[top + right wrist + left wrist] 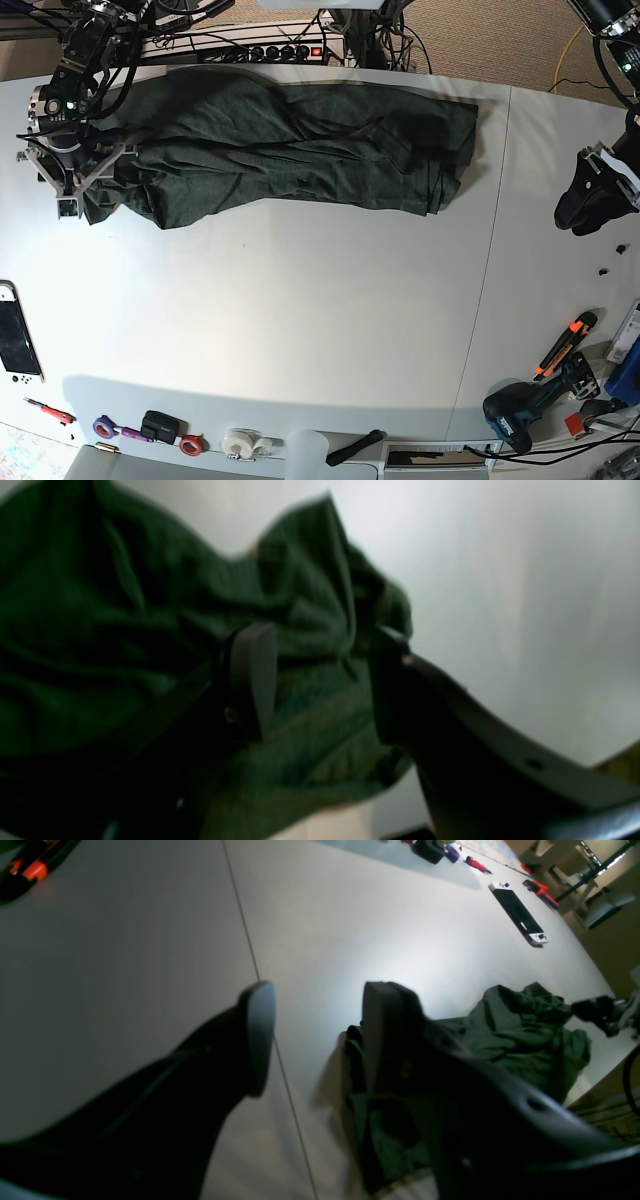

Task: Layout the t-shirt on the table in an organized manner, then fold the t-shirt properly
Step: 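Fold the grasped shirt end with the right gripper over the strip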

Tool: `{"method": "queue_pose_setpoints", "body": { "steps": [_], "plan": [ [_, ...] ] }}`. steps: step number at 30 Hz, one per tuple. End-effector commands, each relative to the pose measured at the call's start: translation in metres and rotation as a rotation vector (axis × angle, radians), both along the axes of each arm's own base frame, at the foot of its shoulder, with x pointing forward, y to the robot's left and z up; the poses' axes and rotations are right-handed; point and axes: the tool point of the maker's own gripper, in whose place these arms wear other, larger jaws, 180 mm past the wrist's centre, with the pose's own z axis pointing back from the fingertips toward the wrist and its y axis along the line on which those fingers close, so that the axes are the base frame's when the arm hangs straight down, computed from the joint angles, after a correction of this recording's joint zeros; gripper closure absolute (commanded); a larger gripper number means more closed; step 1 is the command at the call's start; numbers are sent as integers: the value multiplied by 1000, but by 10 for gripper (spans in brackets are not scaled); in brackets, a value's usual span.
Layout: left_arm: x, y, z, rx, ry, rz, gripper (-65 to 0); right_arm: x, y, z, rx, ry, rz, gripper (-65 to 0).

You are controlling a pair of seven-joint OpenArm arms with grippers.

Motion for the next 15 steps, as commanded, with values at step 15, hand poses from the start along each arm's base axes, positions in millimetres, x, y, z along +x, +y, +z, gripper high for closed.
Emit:
{"method": "queue_pose_setpoints", "body": {
  "steps": [15],
  "plan": [
    [-21, -35, -44, -9, 194, -88, -376, 29, -17, 69, 203, -433, -57, -295]
  ]
}}
